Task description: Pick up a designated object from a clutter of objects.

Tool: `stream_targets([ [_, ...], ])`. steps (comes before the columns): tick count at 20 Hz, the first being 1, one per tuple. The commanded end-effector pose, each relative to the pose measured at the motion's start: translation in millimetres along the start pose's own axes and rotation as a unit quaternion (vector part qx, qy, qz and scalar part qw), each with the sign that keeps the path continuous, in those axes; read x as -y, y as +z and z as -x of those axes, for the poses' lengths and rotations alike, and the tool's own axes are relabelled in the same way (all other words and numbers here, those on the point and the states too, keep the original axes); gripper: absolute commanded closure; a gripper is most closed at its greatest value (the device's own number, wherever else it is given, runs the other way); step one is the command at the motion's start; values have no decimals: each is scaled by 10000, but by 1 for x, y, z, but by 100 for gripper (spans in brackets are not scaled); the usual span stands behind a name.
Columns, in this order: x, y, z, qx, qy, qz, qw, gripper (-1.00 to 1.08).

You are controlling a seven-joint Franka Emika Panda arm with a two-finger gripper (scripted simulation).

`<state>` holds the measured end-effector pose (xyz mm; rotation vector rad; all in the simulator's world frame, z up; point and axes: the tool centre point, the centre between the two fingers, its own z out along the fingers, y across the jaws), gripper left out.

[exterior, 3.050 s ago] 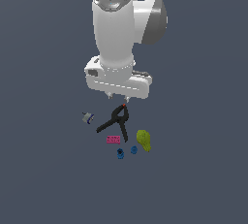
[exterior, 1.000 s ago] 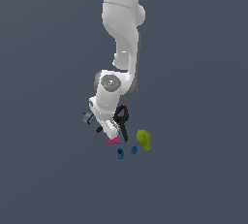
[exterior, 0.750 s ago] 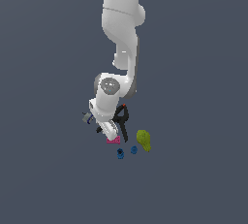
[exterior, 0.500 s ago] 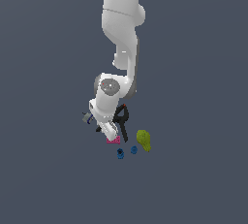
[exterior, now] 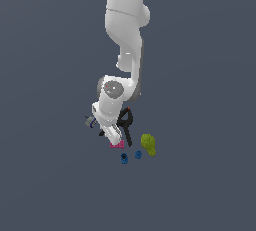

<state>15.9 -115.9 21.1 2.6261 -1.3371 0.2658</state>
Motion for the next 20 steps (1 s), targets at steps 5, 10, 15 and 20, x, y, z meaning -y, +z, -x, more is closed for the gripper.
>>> stream_targets([
  [5,4,-12,4,3,0,-3,10000,108],
  [10,12,-36,11,9,4,-5,10000,108],
  [15,24,-72,22,14,7,-5,10000,108],
  [20,40,-120,36,17,12,-2,10000,108],
])
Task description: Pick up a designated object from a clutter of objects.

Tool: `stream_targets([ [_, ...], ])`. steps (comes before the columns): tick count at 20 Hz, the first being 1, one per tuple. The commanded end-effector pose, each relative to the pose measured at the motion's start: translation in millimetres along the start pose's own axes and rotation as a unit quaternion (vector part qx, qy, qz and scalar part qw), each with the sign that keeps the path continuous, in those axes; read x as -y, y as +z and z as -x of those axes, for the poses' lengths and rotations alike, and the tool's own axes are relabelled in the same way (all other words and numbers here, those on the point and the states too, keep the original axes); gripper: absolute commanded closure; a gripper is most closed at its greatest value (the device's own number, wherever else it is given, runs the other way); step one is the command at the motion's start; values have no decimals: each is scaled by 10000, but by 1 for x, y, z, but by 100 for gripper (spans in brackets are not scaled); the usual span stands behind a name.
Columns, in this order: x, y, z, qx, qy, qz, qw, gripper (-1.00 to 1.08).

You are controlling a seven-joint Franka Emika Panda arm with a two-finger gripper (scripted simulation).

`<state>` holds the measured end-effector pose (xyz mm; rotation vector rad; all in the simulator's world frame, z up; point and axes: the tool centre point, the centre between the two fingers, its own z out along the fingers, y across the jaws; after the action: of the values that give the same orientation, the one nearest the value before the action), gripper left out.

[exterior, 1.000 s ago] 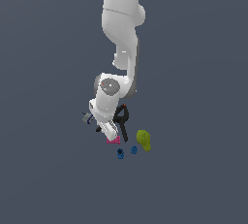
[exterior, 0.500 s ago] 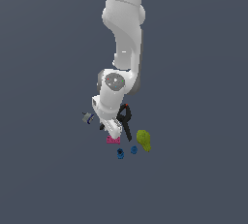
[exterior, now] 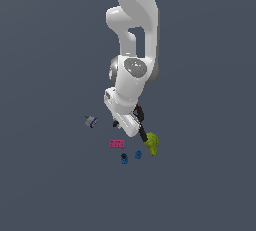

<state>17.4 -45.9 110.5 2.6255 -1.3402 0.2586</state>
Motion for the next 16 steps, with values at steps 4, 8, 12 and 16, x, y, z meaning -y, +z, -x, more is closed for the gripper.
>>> stream_targets([
  [4,19,-58,16,-9,8,-9,10000,108],
  [8,33,-99,27,-18,12,-4,10000,108],
  [12,46,-139,38,-26,15,-3,10000,108],
  [16,60,-179,48,-29,15,-3,10000,108],
])
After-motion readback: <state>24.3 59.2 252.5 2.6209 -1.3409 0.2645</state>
